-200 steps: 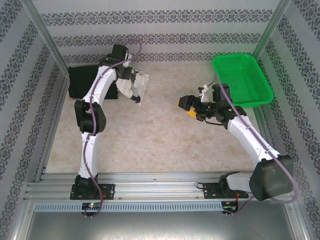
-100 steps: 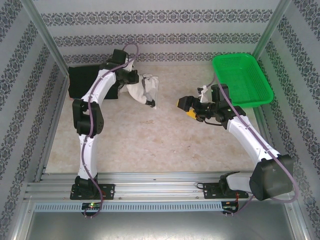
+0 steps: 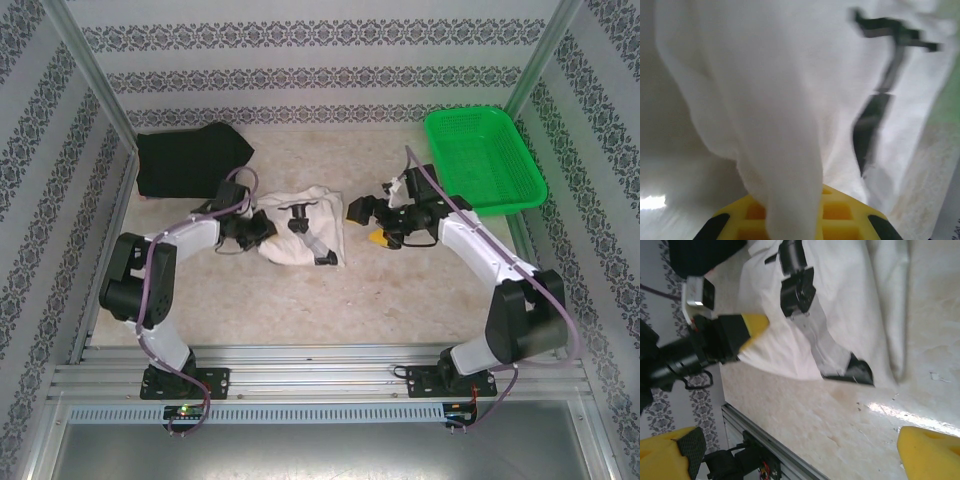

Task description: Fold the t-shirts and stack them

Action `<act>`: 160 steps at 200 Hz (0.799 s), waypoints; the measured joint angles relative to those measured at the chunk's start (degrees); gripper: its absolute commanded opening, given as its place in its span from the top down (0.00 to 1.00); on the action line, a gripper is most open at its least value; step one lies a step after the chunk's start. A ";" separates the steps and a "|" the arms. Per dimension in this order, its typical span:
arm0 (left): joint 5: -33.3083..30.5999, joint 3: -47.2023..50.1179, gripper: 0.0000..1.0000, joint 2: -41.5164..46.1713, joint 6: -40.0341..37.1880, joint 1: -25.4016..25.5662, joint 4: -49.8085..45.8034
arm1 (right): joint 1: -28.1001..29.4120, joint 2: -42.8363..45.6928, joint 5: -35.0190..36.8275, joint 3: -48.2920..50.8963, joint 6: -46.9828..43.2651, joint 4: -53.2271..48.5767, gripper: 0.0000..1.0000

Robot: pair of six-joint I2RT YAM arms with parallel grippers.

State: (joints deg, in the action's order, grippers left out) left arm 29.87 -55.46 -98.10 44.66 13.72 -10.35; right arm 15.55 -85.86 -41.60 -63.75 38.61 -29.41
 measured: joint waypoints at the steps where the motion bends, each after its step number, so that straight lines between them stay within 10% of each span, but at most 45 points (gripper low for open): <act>1: -0.04 0.26 1.00 0.11 0.09 0.07 0.07 | 0.07 -0.11 0.00 -0.07 0.00 -0.02 0.02; 37: -2.34 9.70 0.99 6.45 3.39 1.33 2.78 | 2.75 -4.57 0.02 -3.13 -0.04 -0.44 0.02; 72: -4.61 17.90 0.60 15.26 6.05 1.73 4.52 | 4.33 -9.01 0.63 -6.54 -1.44 -2.03 0.02; 106: -6.47 21.79 0.45 21.70 8.17 1.66 1.95 | 5.73 -12.17 1.84 -7.04 -1.55 -2.56 0.02; 160: -9.01 17.97 0.40 28.68 7.43 -5.81 -3.23 | 6.49 -13.53 2.40 -7.69 -2.67 -3.13 0.02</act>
State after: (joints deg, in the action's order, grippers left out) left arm 20.86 -37.50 -69.43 52.10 7.90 -13.58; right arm 22.04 -99.39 -39.20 -71.44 35.94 -32.53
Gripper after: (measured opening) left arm 0.599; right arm 0.983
